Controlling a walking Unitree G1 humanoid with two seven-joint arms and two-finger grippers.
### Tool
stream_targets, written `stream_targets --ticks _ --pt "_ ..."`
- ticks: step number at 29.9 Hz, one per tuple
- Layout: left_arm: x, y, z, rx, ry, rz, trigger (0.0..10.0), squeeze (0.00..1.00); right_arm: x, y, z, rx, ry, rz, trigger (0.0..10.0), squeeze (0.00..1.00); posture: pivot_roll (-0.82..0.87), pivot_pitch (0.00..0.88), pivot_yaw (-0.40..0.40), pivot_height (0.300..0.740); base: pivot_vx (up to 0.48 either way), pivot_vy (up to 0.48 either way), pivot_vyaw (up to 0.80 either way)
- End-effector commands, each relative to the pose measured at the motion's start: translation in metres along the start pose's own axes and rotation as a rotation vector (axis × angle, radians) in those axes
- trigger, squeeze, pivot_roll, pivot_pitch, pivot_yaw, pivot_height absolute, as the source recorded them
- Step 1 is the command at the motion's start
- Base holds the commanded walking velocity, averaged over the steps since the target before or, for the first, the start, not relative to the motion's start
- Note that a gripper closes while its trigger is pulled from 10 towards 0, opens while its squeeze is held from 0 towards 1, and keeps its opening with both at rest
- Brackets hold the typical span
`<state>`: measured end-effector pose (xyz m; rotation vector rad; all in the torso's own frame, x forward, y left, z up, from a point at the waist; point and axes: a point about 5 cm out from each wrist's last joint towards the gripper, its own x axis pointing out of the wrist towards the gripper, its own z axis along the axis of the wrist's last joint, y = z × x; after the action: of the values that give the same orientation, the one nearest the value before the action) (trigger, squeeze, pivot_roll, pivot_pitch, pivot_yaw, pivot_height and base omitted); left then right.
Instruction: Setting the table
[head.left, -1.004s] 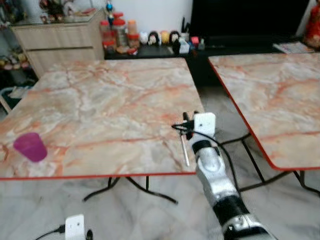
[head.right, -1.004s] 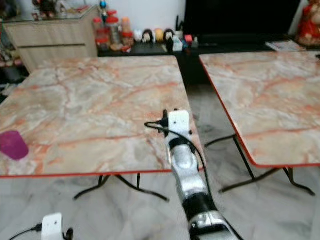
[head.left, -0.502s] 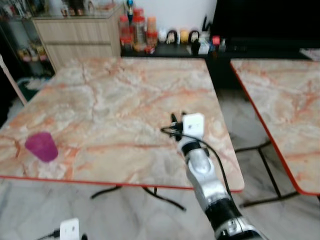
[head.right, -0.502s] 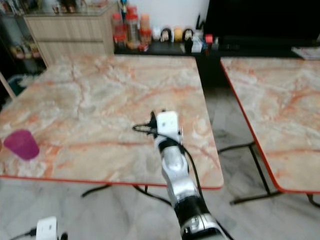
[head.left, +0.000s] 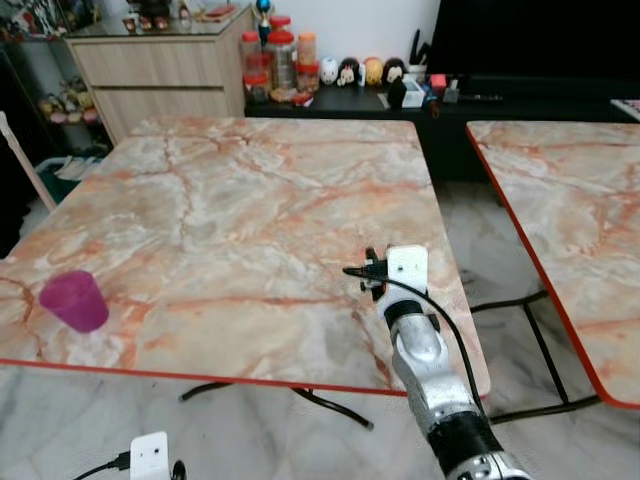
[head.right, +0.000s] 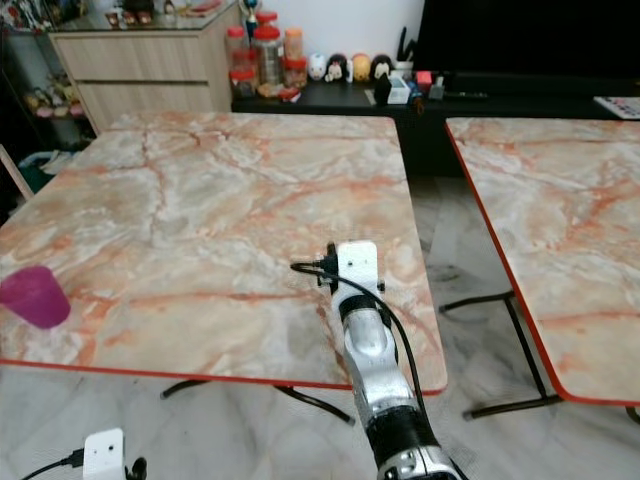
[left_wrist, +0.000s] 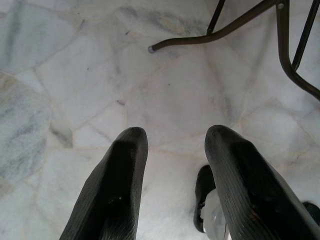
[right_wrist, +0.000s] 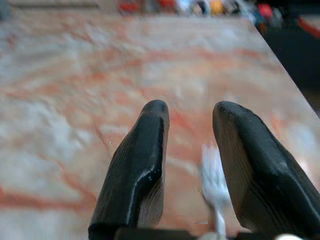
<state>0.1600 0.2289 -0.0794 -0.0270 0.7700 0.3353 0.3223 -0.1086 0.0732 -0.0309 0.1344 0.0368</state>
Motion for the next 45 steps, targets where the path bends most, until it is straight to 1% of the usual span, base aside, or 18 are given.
stream_targets --ticks 1,3,6,7,11,17,22,24,26,32,45 --pt "0.000 0.002 -0.002 0.003 0.008 0.008 10.0 0.00 -0.001 -0.006 -0.002 0.010 0.030 -0.040 10.0 1.00 0.01 0.008 0.020 0.732 0.000 0.000 0.00" --pt "-0.001 0.002 -0.002 0.003 0.010 0.010 10.0 0.00 -0.003 -0.011 -0.007 0.039 0.056 -0.071 10.0 1.00 0.01 0.008 0.019 0.732 0.000 0.000 0.00" --pt "-0.001 0.003 -0.003 0.002 0.012 0.010 10.0 0.00 -0.004 -0.014 -0.009 0.043 0.071 -0.079 10.0 0.97 0.01 0.007 0.019 0.732 0.000 0.000 0.00" --pt "-0.001 0.003 -0.003 0.004 0.013 0.010 10.0 0.00 -0.005 -0.016 -0.009 0.035 0.077 -0.084 10.0 0.00 0.01 0.006 0.021 0.732 0.000 0.000 0.00" --pt "-0.001 0.003 -0.003 0.010 0.017 0.006 10.0 0.00 -0.004 -0.017 -0.007 0.042 0.087 -0.067 10.0 0.00 0.00 0.002 0.021 0.732 0.000 0.000 0.00" --pt "-0.001 0.001 -0.003 0.014 0.016 -0.001 10.0 0.00 -0.001 -0.014 -0.009 0.052 0.124 -0.046 10.0 0.00 0.01 0.000 0.018 0.732 0.000 0.000 0.00" --pt "-0.001 0.002 -0.003 0.018 0.015 0.000 10.0 0.00 0.001 -0.006 -0.011 0.071 0.156 0.011 10.0 0.00 0.01 0.000 0.016 0.732 0.000 0.000 0.00" --pt "-0.001 0.003 -0.003 0.018 0.015 0.000 10.0 0.00 0.001 -0.005 -0.011 0.072 0.160 0.018 10.0 0.00 0.01 0.000 0.016 0.732 0.000 0.000 0.00" --pt "-0.001 0.003 -0.003 0.018 0.016 0.002 10.0 0.00 0.001 -0.002 -0.015 0.068 0.184 0.033 10.0 0.00 0.02 0.000 0.013 0.732 0.000 0.000 0.00" --pt "-0.001 0.003 -0.004 0.015 0.016 0.002 10.0 0.00 0.001 0.001 -0.017 0.062 0.201 0.031 10.0 0.00 0.02 0.000 0.010 0.732 0.000 0.000 0.00" --pt "-0.001 0.002 -0.003 0.014 0.019 -0.005 10.0 0.00 -0.002 -0.001 -0.022 0.067 0.225 0.008 10.0 0.00 0.01 0.000 0.011 0.732 0.000 0.000 0.00"
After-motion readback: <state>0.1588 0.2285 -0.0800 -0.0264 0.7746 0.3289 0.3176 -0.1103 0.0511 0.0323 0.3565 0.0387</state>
